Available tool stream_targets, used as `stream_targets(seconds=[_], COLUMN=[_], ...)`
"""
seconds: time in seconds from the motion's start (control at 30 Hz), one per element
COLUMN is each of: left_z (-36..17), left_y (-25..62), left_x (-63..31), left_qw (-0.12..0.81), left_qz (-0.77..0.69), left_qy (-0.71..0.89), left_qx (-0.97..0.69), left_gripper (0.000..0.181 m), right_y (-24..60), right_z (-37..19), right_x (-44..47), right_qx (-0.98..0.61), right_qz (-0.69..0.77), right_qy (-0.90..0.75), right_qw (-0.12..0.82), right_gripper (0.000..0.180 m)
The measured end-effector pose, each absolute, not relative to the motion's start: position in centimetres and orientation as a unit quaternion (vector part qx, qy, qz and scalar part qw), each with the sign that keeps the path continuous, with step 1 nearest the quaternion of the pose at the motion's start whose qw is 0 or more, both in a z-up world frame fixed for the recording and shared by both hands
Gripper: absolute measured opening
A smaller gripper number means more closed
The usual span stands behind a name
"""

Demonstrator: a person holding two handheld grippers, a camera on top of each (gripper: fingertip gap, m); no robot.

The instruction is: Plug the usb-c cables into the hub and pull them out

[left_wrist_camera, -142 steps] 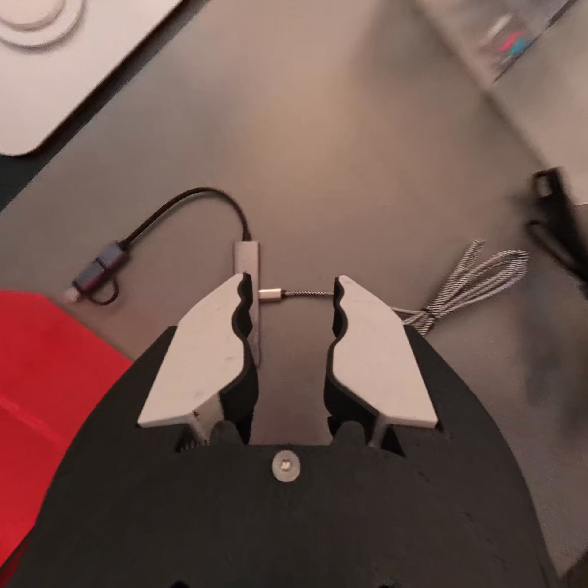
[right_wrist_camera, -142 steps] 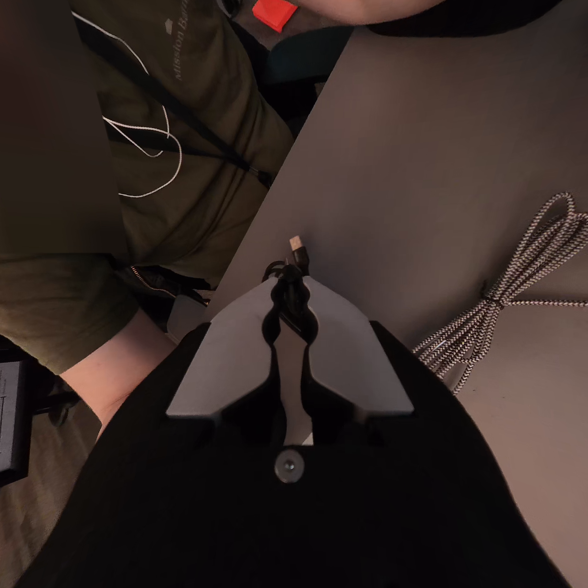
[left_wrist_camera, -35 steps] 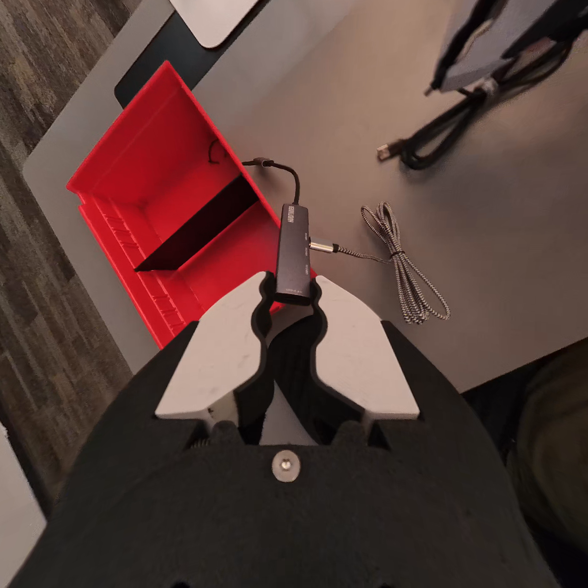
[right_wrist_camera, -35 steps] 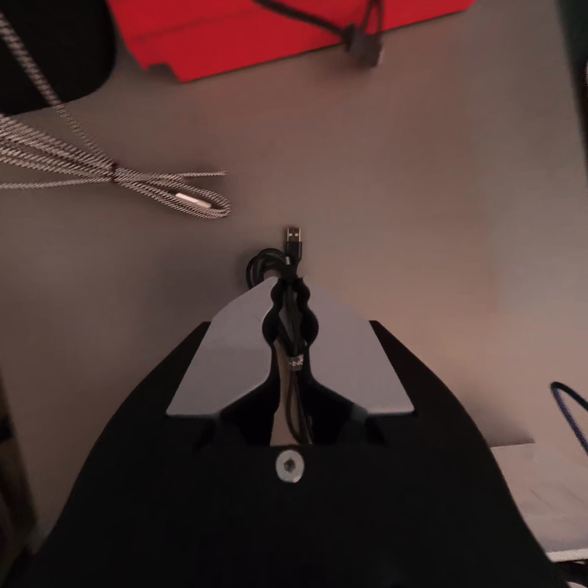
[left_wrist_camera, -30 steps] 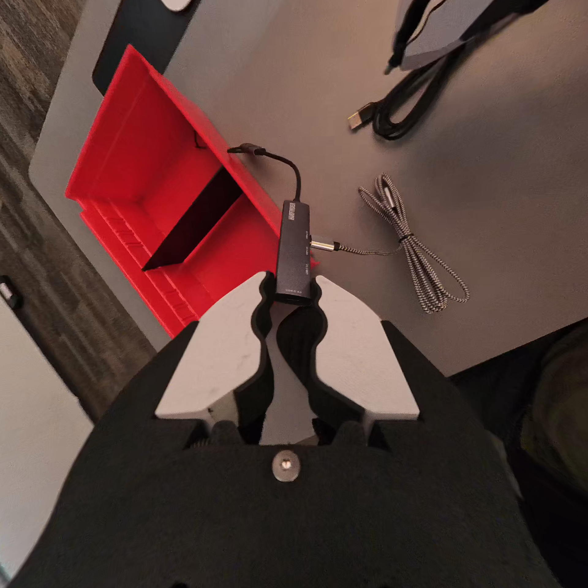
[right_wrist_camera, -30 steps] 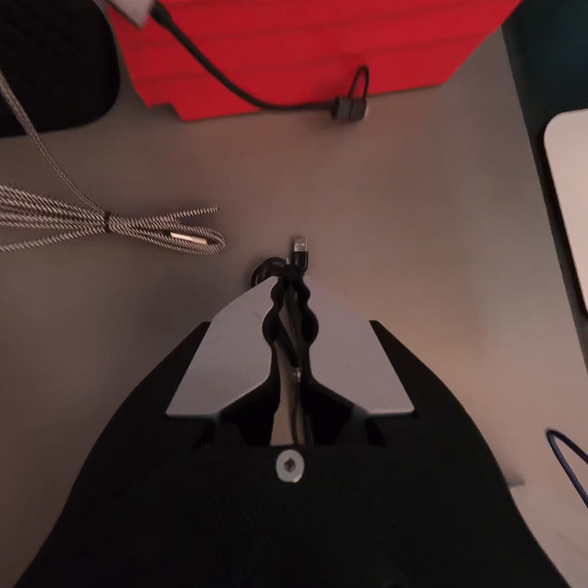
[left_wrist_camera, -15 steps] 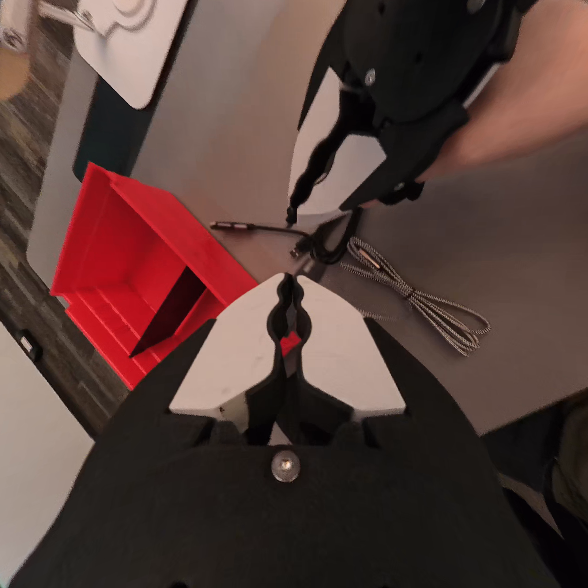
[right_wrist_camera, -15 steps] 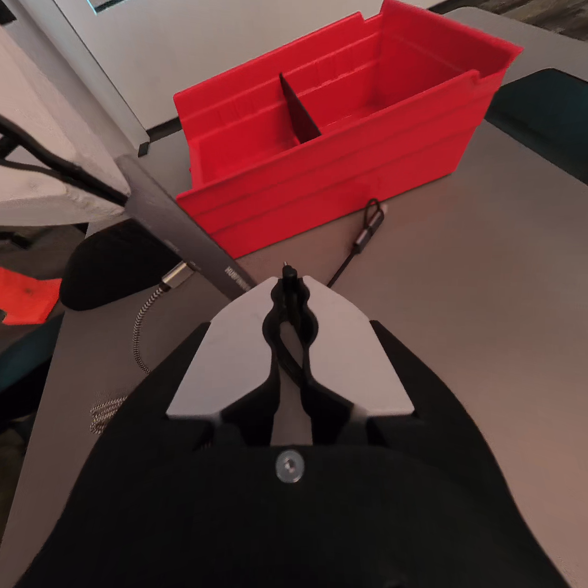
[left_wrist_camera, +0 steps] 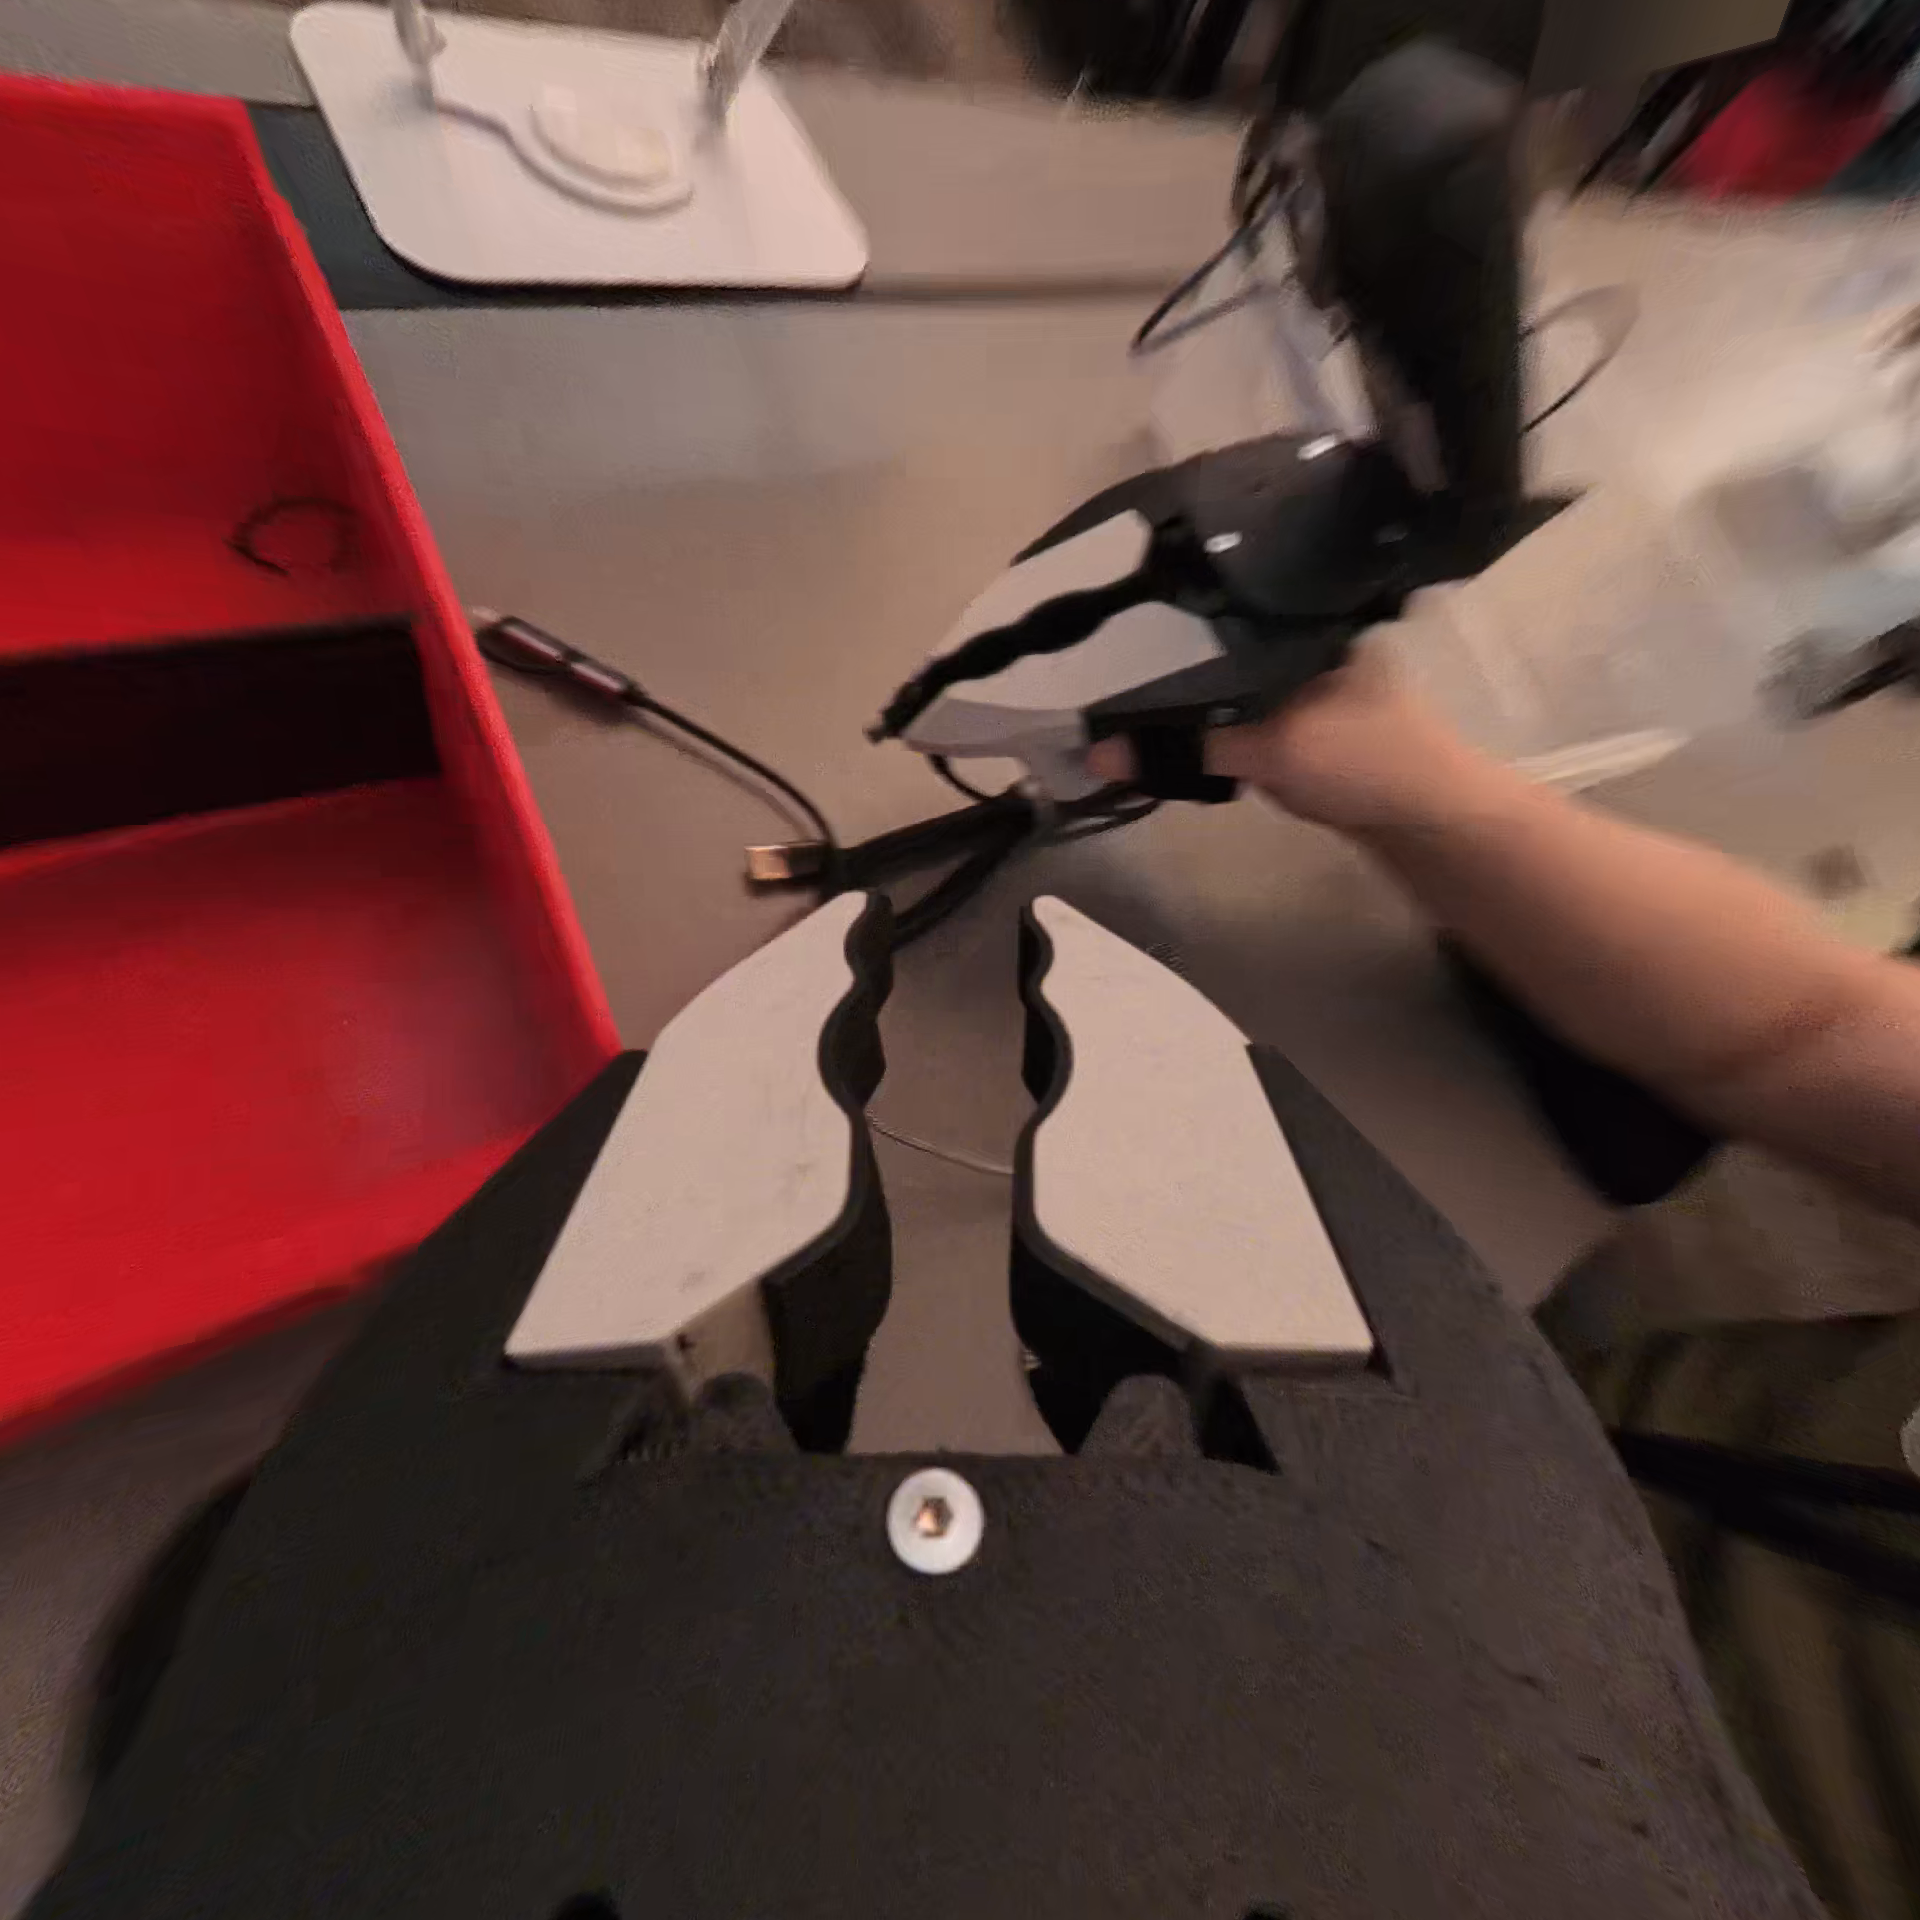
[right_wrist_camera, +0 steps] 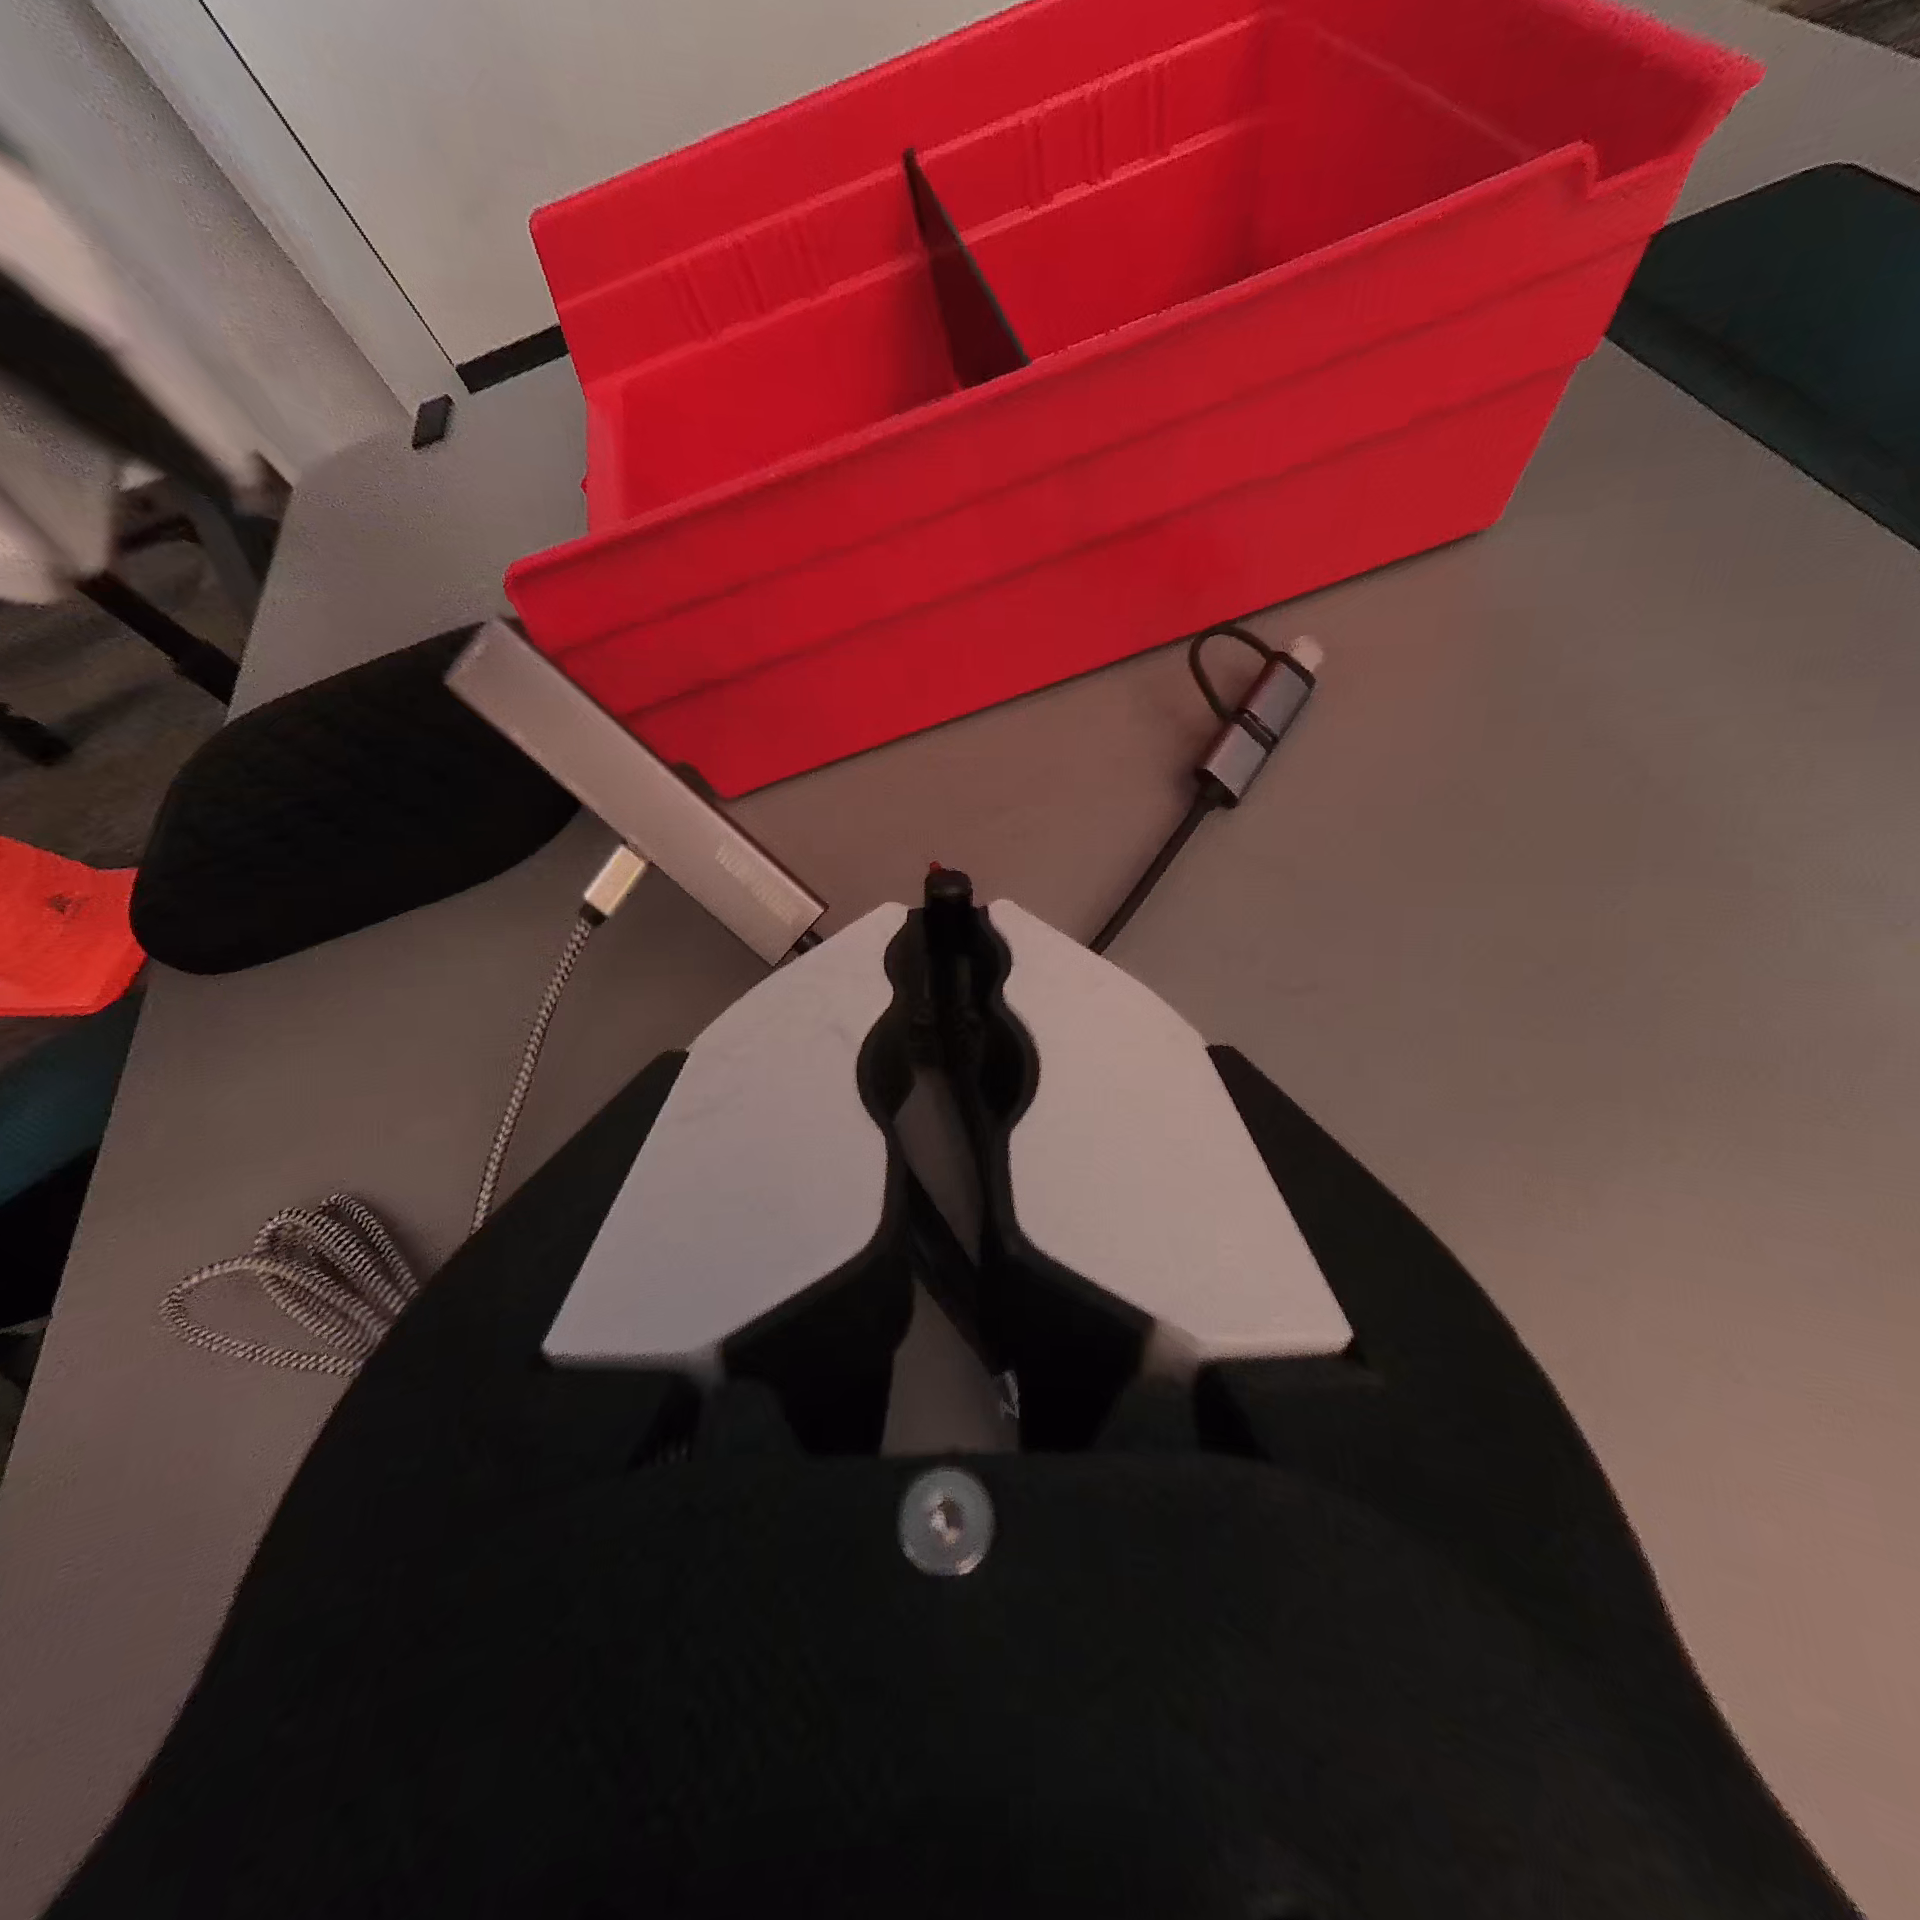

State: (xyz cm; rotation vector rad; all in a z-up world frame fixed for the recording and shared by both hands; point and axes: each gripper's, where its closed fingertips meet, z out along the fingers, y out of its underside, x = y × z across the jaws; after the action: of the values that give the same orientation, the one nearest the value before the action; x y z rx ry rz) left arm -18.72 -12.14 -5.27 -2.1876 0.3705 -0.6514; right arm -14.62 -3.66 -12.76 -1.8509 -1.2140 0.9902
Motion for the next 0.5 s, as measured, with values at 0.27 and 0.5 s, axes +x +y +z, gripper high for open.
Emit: stream_targets(seconds=[0.27,0.5], left_z=[-14.2,-17.8], left_y=[-18.2,-16.0], left_x=[-21.0,-26.4], left_qw=[0.341,0.327], left_qz=[-0.3,-0.086], left_qy=[0.057,0.181], left_qx=[-0.889,-0.923], left_gripper=[0.037,0.071], right_y=[-4.4,-5.7], right_z=[-13.7,-14.6], right_x=[-15.2,-15.9], right_qx=[-0.709,-0.681], right_qz=[0.366,0.349], right_qy=[-0.497,-0.548], right_qw=[0.342,0.338], right_gripper=[0.009,0.009])
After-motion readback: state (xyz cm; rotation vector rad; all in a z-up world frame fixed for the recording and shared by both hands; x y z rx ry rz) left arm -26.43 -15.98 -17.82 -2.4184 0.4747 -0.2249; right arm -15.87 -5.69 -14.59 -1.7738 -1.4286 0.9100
